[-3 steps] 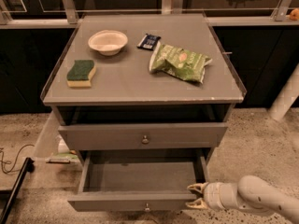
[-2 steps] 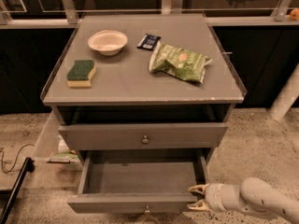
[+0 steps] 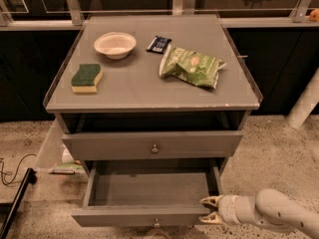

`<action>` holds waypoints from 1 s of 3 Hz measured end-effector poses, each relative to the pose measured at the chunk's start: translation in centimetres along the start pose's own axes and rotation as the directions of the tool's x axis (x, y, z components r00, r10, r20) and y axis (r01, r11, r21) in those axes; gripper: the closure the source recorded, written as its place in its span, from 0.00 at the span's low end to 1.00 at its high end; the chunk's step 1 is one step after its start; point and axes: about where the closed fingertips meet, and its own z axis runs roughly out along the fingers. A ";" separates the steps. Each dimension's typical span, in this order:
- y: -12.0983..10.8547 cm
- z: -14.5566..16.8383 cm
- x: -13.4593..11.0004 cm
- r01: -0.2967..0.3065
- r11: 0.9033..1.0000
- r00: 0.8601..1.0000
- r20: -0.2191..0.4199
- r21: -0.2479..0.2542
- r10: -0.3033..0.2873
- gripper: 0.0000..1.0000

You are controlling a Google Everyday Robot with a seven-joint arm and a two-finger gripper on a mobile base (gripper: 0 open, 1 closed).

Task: Open middle drawer

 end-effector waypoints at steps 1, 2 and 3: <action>0.3 0.6 0.4 -0.011 1.000 1.000 -0.005 -0.014 0.011 0.34; 0.9 1.0 0.9 -0.026 0.999 1.000 -0.003 -0.033 0.026 0.11; 0.9 1.0 0.9 -0.026 0.999 1.000 -0.003 -0.033 0.026 0.15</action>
Offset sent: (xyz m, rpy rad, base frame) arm -0.0237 -0.0035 -0.0841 0.0299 0.1841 0.0098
